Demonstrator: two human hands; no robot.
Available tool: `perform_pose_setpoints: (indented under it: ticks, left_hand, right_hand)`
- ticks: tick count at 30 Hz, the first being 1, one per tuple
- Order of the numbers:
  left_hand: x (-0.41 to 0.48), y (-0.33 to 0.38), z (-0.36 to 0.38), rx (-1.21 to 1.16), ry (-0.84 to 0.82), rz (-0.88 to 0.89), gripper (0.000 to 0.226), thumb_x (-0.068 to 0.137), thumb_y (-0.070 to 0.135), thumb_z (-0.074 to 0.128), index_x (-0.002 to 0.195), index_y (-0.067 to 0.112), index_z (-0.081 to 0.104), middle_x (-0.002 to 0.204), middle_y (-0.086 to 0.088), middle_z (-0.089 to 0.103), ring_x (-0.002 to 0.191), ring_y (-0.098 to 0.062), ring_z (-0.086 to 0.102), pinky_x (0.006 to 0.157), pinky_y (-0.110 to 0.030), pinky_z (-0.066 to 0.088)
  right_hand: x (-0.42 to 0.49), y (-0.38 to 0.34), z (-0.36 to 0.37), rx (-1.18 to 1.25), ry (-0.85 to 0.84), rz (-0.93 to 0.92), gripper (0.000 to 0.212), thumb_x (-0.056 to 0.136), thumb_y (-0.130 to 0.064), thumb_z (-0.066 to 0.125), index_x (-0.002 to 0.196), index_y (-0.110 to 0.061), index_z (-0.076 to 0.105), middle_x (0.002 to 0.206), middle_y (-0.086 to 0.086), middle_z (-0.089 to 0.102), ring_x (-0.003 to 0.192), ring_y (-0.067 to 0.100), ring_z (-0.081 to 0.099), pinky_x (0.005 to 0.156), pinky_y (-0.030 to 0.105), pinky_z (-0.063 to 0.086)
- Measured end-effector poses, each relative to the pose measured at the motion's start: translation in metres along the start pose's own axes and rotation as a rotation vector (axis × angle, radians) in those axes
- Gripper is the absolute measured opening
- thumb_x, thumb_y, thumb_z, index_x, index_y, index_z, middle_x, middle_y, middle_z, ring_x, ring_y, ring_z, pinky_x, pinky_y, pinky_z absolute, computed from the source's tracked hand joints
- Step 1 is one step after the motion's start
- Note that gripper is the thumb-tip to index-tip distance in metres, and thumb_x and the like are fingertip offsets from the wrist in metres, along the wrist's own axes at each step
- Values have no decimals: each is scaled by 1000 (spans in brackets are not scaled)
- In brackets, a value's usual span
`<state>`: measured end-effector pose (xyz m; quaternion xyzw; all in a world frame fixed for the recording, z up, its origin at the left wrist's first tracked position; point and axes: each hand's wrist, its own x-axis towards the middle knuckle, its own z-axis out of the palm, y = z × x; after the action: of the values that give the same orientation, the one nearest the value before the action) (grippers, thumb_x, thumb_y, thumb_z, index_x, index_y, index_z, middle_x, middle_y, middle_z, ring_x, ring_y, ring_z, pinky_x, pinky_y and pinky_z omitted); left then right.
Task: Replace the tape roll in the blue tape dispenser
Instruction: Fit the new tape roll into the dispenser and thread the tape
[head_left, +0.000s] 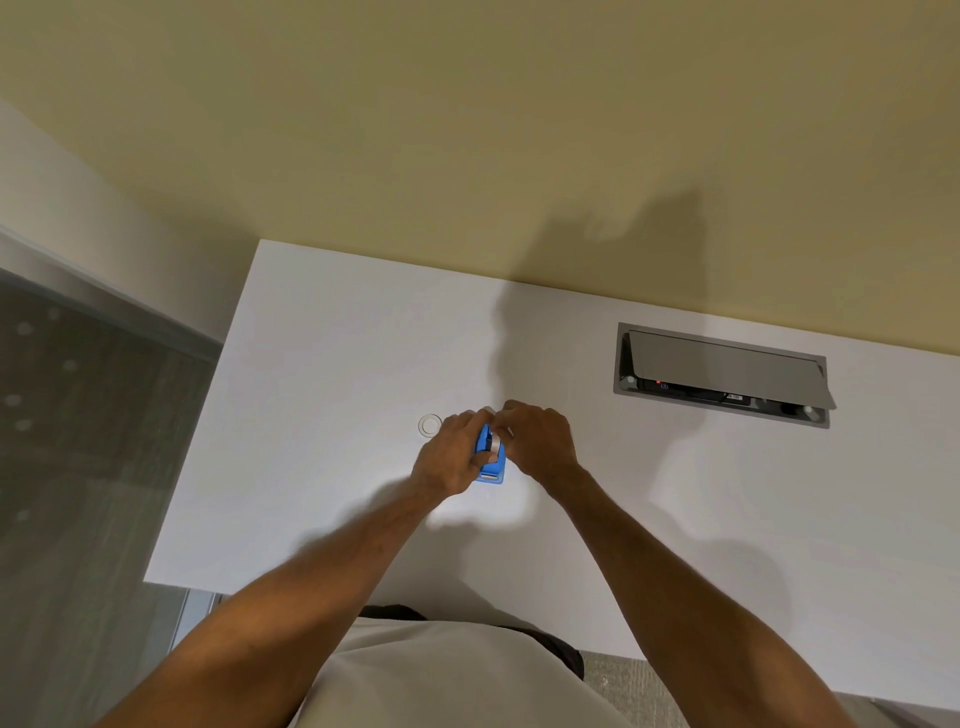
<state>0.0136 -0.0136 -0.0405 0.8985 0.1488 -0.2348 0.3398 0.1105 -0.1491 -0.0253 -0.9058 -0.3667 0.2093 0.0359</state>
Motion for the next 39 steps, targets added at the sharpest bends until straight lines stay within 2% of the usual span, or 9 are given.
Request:
perform_pose_setpoints:
  ticks: [3, 9, 12, 18, 26, 29, 33, 39]
  left_hand:
    - [1, 0, 0, 20, -3, -2, 52, 104, 34, 62, 150, 18, 46, 140, -5, 59, 132, -26, 54, 107, -47, 55]
    - [1, -1, -1, 8, 8, 13, 50, 102, 28, 63, 148, 17, 48, 138, -7, 60, 130, -28, 56, 105, -47, 56]
    - [1, -1, 1, 13, 12, 16, 52, 103, 27, 63, 150, 18, 46, 140, -6, 59, 132, -27, 54, 106, -49, 56]
    - [1, -1, 0, 48, 5, 14, 58, 103, 27, 64, 155, 17, 42, 145, -6, 56, 136, -27, 52, 108, -45, 54]
    - [2, -1, 1, 58, 10, 19, 58, 101, 27, 64, 154, 17, 43, 144, -7, 57, 135, -27, 53, 108, -46, 55]
    - [1, -2, 1, 63, 8, 21, 57, 102, 28, 64, 154, 18, 44, 144, -8, 57, 135, -27, 53, 108, -45, 55]
    - [2, -2, 0, 58, 15, 20, 53, 101, 23, 65, 151, 19, 47, 142, -5, 57, 136, -27, 51, 103, -49, 57]
    - [3, -3, -1, 98, -6, 34, 60, 102, 28, 64, 157, 18, 41, 147, -6, 54, 140, -27, 49, 106, -46, 57]
  right_hand:
    - [0, -2, 1, -48, 0, -30, 27, 108, -36, 51, 102, -19, 70, 97, 1, 69, 78, 21, 70, 71, 28, 54]
    - [-3, 3, 0, 38, 0, -9, 26, 108, -36, 50, 103, -20, 71, 98, -2, 70, 80, 22, 71, 76, 33, 63]
    - [-3, 4, -2, 40, -10, -14, 27, 108, -38, 50, 102, -22, 70, 98, -2, 69, 81, 22, 71, 78, 35, 62]
    - [-1, -2, -2, 56, 25, 8, 29, 108, -37, 49, 98, -20, 71, 94, 0, 70, 78, 20, 70, 72, 30, 58]
    - [-4, 3, 1, 106, 34, 33, 30, 110, -39, 48, 106, -23, 73, 96, -2, 72, 81, 19, 71, 75, 32, 62]
    - [-6, 7, 2, 92, 12, -10, 30, 108, -44, 51, 109, -24, 73, 99, -5, 72, 81, 17, 70, 72, 25, 56]
    - [-8, 6, 2, 97, 26, -12, 25, 105, -41, 55, 107, -25, 74, 101, -5, 71, 80, 18, 70, 65, 21, 45]
    - [-3, 4, 0, 76, 32, 8, 28, 107, -42, 50, 104, -26, 73, 97, -4, 71, 81, 19, 70, 74, 31, 60]
